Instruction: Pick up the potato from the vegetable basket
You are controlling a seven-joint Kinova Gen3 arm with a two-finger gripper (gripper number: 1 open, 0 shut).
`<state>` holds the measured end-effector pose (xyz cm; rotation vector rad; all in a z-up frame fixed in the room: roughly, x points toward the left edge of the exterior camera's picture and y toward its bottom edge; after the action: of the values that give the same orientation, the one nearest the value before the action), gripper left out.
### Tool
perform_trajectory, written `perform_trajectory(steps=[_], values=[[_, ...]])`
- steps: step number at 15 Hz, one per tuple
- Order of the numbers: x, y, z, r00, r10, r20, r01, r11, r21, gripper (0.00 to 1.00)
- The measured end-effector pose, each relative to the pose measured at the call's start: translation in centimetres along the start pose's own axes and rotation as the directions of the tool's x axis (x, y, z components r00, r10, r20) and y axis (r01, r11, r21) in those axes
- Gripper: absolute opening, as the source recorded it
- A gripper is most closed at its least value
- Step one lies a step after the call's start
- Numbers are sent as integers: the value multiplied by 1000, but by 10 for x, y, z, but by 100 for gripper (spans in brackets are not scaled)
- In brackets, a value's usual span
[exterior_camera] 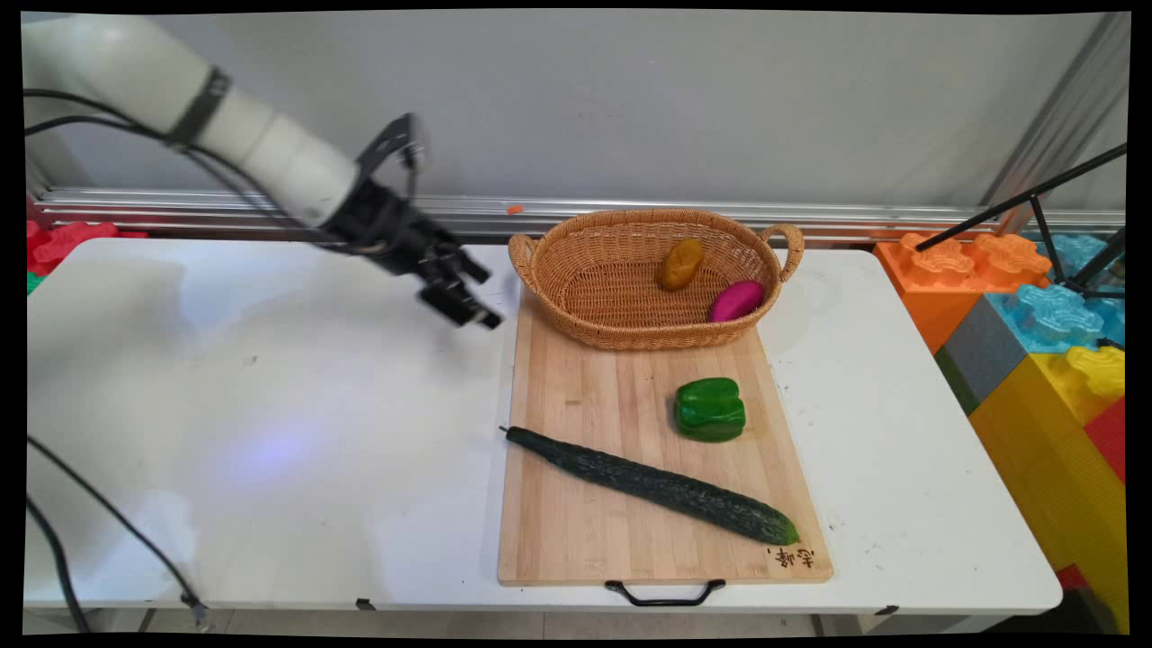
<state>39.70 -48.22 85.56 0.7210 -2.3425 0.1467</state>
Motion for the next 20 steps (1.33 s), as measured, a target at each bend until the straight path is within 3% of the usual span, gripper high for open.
perform_trajectory(steps=[7,10,15,20], values=[[91,14,68,1000,-23,-5,23,995,98,100],[123,19,89,998,-70,-3,69,983,169,100],[153,16,135,988,-153,-1,147,953,264,100],[170,9,190,977,-215,-7,207,930,303,100]])
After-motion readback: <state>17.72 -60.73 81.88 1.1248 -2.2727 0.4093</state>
